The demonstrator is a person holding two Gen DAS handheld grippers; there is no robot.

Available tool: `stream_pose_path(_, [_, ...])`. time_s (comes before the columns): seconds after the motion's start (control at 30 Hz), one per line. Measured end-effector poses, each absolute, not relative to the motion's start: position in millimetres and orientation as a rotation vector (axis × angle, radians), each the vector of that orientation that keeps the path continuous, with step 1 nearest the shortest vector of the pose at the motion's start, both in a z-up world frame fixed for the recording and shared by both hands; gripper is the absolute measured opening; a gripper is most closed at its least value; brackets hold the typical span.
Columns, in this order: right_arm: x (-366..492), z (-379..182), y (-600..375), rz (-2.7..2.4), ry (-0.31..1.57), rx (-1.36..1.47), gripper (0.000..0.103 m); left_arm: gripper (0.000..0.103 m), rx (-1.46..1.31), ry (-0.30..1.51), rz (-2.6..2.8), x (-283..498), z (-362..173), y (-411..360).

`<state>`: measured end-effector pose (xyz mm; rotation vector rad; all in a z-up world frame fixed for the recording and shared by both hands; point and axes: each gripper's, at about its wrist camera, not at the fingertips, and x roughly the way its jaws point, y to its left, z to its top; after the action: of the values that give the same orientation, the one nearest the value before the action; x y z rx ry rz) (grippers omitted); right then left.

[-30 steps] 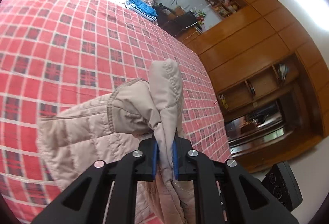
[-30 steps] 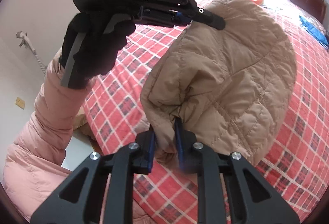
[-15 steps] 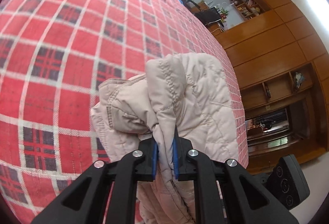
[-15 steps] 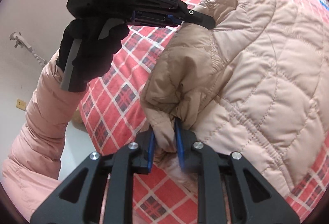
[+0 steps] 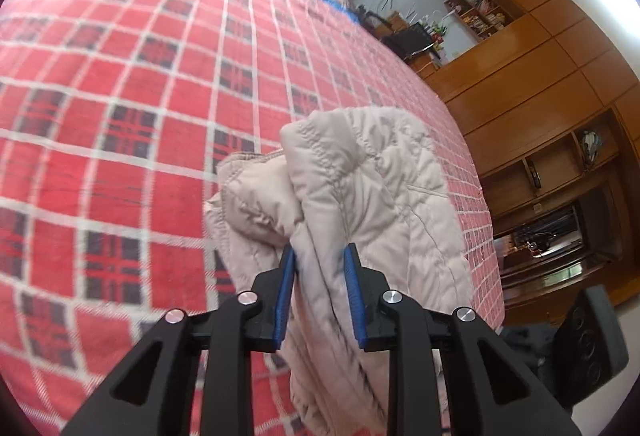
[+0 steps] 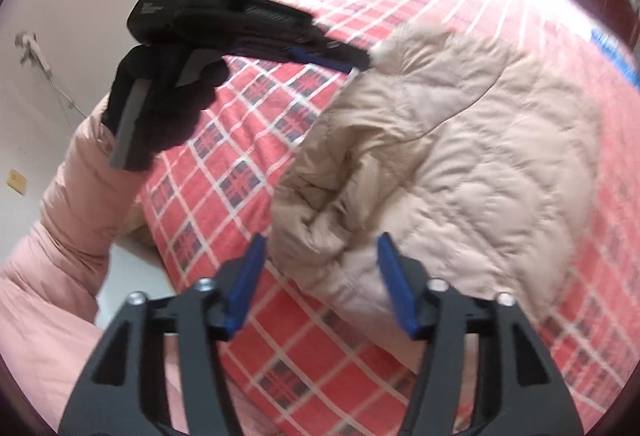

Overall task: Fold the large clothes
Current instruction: 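Open the right tool to release the coat while the left tool pinches the fold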

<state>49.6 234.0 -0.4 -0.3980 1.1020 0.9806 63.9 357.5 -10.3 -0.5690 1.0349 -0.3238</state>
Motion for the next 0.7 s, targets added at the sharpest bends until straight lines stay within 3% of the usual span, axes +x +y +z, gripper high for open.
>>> stream_pose_path(0.4, [68.2,9.7,169.1,0.757,1.053,-0.377,0.058,0.031,-0.425,1.030,-0.360,-6.6,25.4,289.1])
stream_pose_path(0.7, [76.1,-9.3,155.4,0.689,1.061,-0.373,0.056,0.040,-0.295,1.100,-0.275,-14.7,11.5,252.7])
